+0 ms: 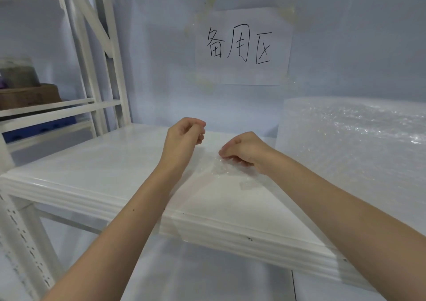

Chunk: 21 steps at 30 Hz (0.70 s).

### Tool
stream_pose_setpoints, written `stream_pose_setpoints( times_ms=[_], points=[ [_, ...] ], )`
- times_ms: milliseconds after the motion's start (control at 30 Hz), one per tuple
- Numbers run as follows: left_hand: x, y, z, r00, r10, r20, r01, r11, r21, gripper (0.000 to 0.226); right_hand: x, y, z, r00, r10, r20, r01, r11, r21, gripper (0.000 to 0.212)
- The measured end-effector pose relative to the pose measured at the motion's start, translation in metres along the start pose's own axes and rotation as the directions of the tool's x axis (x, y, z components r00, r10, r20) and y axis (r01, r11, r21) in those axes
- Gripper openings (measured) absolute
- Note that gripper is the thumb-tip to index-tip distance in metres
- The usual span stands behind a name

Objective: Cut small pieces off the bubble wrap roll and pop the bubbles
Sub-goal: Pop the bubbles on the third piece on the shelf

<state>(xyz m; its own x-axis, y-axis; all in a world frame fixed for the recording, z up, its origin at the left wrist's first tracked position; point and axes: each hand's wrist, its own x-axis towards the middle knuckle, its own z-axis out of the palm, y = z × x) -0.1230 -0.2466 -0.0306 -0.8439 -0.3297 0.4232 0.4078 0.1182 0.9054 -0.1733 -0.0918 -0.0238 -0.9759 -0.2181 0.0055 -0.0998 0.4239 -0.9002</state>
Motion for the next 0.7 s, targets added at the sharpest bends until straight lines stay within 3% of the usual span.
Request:
stream_pose_setpoints(
  times_ms=[200,467,700],
  points=[
    [0.001,-0.001,-0.002,1.0,0.005,0.002,-0.005,1.0,-0.026,0.017,0.009,0.002,0.001,0.999,-0.024,-0.023,0.02,0.986,-0.168,0.024],
    [0.002,-0.001,-0.002,1.0,-0.002,-0.007,0.002,0.999,-0.04,0.016,0.014,0.006,0.004,0.999,-0.031,0.023,0.036,0.966,-0.255,0.032],
    [0.003,-0.002,-0.002,1.0,-0.004,-0.006,0.004,0.999,-0.042,0.017,0.016,0.004,0.01,0.999,-0.016,-0.036,0.005,0.954,-0.301,0.03]
  ],
)
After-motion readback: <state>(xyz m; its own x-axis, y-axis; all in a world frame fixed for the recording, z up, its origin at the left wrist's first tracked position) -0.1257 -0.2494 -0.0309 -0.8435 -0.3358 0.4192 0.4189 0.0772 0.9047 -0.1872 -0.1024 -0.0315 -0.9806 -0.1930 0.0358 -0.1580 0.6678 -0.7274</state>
